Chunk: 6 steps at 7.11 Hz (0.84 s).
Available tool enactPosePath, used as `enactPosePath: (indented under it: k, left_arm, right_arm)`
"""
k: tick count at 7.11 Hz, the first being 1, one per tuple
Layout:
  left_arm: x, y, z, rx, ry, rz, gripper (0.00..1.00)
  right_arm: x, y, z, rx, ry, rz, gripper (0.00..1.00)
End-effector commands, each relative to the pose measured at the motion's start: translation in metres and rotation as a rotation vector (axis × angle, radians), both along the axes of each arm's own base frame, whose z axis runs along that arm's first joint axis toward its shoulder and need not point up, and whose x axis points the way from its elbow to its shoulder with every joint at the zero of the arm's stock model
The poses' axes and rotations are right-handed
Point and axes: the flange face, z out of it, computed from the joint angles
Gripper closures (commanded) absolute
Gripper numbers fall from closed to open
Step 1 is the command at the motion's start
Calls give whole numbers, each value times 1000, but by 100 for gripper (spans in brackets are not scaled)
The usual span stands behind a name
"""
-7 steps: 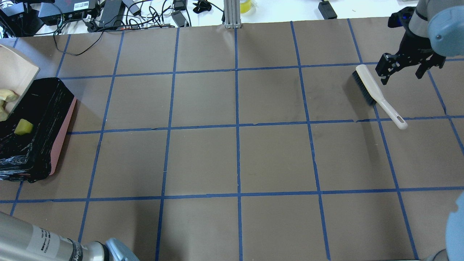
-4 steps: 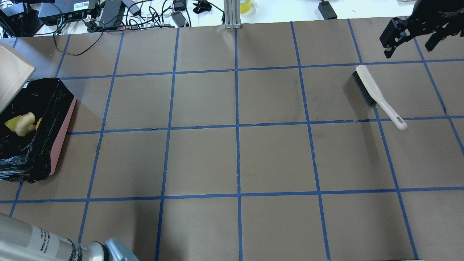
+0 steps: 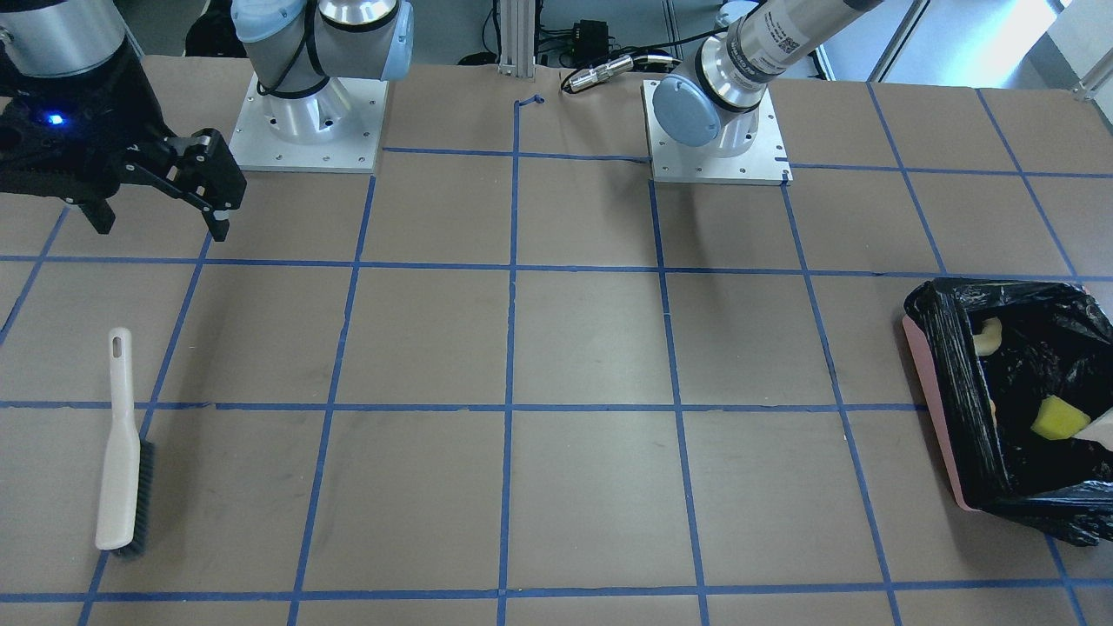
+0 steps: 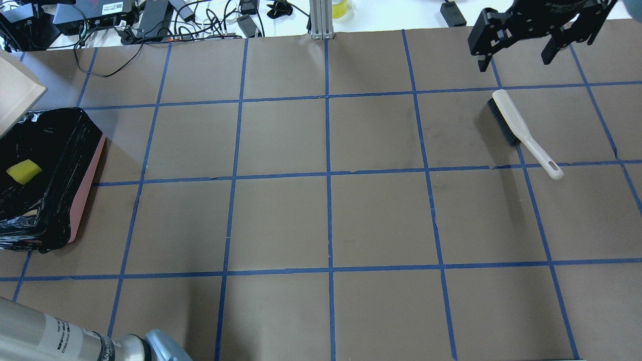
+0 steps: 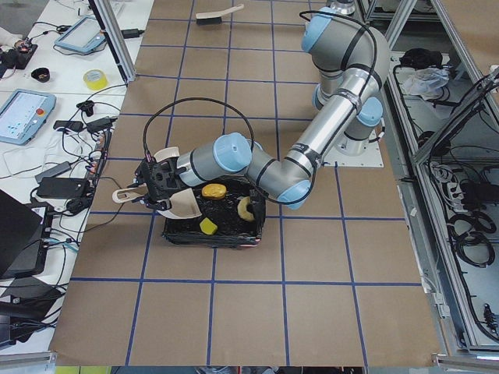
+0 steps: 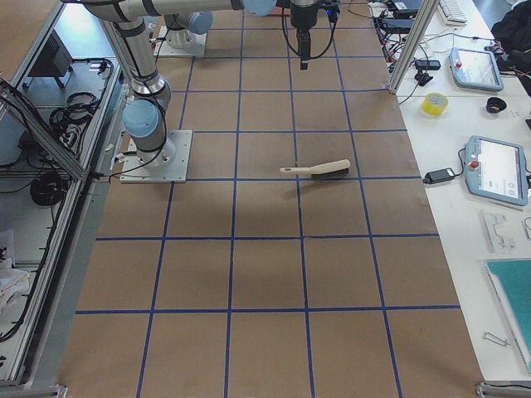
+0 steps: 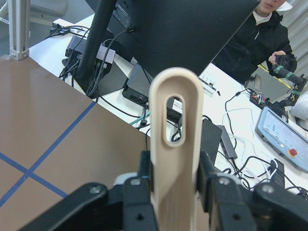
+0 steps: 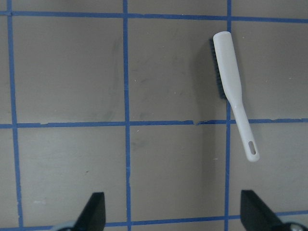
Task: Sweep and dump trash into bin
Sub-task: 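Bring the empty dustpan back down onto the table with the left gripper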
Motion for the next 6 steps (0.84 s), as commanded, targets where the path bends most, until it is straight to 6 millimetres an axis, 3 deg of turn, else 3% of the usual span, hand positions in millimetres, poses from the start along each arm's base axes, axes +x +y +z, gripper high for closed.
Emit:
enactPosePath:
  k: [1,3,5,6]
  left_arm:
    - [-64,-27,29,47,-31,69,100]
    - [-171,-67,37,154,-63,176,100]
    - [-255,-88,16,303,89,264,100]
    - [-309,-94,8,390,110,282,100]
  right_arm:
    - [13,8,-19,29,-57,-38,0]
    - [12,19,-21,32,-48,-48,0]
    - [11,14,-24,34,-59,-50,0]
    - [9,12,-16,17,-57,-53,0]
